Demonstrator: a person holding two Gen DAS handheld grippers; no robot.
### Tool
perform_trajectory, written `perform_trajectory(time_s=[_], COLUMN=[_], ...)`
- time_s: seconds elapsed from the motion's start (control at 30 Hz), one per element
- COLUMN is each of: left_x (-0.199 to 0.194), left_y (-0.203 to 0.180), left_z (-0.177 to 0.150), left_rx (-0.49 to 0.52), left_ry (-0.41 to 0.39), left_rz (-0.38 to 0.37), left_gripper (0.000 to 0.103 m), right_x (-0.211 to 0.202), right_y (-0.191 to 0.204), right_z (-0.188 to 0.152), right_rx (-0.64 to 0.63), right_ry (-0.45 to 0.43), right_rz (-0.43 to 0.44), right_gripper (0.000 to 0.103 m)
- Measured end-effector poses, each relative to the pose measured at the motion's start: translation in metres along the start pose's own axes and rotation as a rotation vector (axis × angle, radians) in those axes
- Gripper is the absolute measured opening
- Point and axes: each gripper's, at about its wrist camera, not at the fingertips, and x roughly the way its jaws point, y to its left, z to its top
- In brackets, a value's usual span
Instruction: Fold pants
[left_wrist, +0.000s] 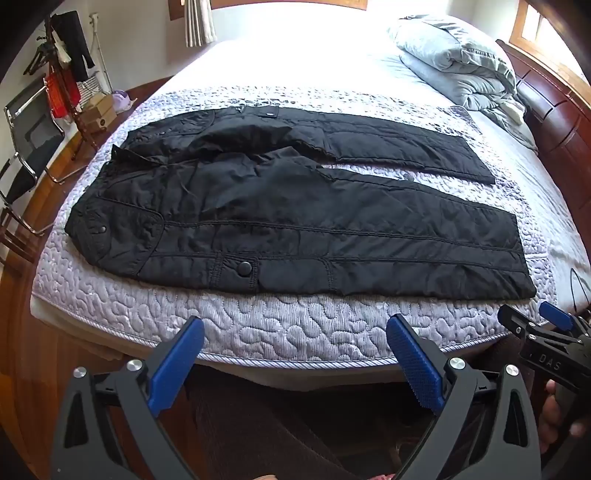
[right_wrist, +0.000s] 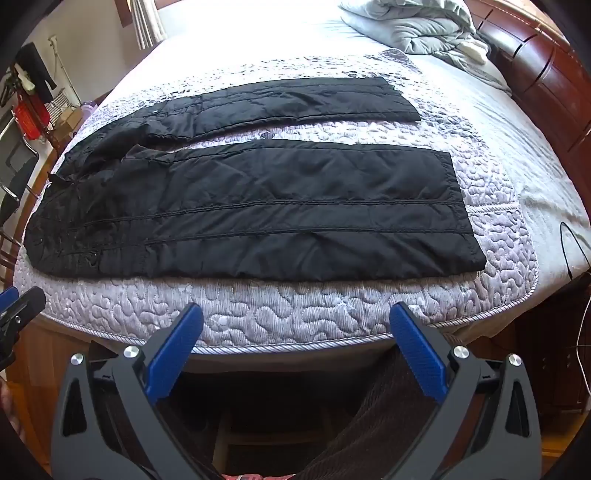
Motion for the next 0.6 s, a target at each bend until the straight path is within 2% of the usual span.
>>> perform_trajectory(time_s=[0.6], left_x=[-0.0013], left_y=[-0.0005], left_z=[0.0035], left_rx=[-0.001], left_ry=[0.002], left_rz=[-0.002], left_gripper=[0.099], right_x=[-0.0005], right_y=[0.0000], right_z=[-0.0004], right_rx=[-0.001], right_ry=[-0.002], right_rz=[-0.003], right_gripper=[0.101])
